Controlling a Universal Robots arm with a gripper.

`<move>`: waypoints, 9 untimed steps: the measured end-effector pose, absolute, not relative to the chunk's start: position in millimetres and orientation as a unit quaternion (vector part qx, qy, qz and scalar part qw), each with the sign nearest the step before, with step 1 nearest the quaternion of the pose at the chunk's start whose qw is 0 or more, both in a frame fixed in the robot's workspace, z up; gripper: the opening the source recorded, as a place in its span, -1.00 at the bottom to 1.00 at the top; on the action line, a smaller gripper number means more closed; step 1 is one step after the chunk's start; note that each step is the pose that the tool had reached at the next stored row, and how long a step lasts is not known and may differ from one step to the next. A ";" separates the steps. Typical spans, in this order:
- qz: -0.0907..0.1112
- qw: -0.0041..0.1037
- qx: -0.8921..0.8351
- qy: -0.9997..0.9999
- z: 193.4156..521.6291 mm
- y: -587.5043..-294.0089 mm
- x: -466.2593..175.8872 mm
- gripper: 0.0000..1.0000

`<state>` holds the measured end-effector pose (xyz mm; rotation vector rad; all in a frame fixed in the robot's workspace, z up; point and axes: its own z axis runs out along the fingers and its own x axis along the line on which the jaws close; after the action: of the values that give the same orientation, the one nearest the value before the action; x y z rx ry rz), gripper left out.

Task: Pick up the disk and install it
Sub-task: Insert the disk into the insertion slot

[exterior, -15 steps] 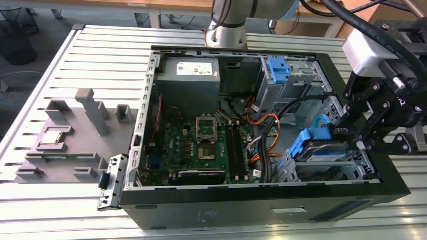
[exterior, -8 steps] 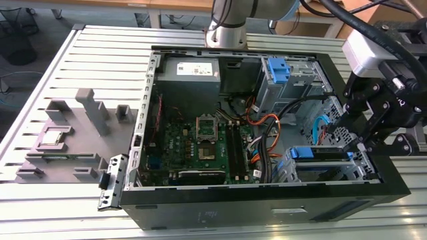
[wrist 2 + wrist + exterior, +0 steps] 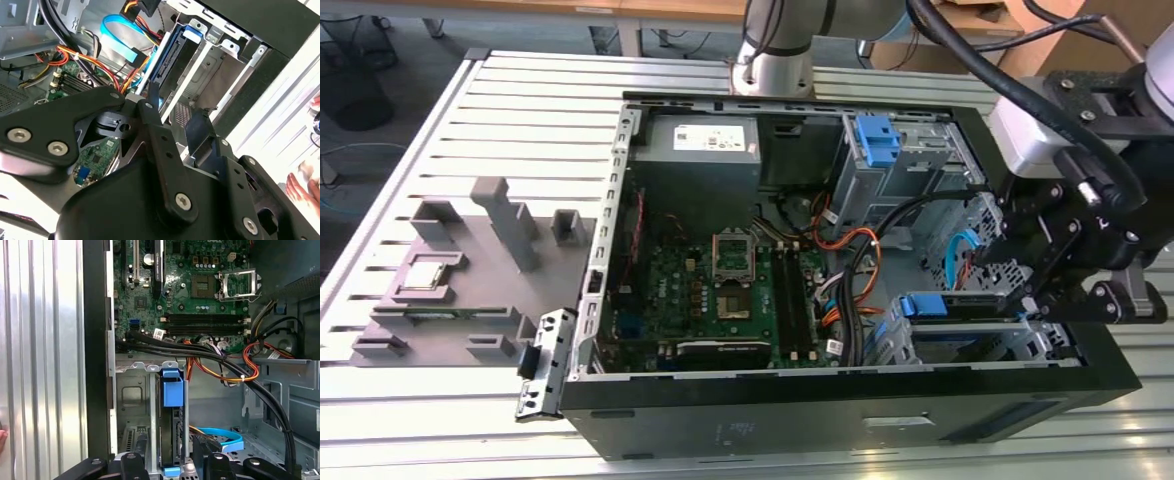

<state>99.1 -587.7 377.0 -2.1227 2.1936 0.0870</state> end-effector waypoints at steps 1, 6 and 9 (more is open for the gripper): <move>0.028 0.044 -0.694 0.718 375.2 -587.7 99.0 -0.03; 0.025 0.040 -0.695 0.718 366.3 -585.5 98.0 -0.03; 0.020 0.036 -0.695 0.718 362.6 -583.4 97.7 -0.03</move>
<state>97.7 -583.4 362.6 -2.1345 2.2051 0.0625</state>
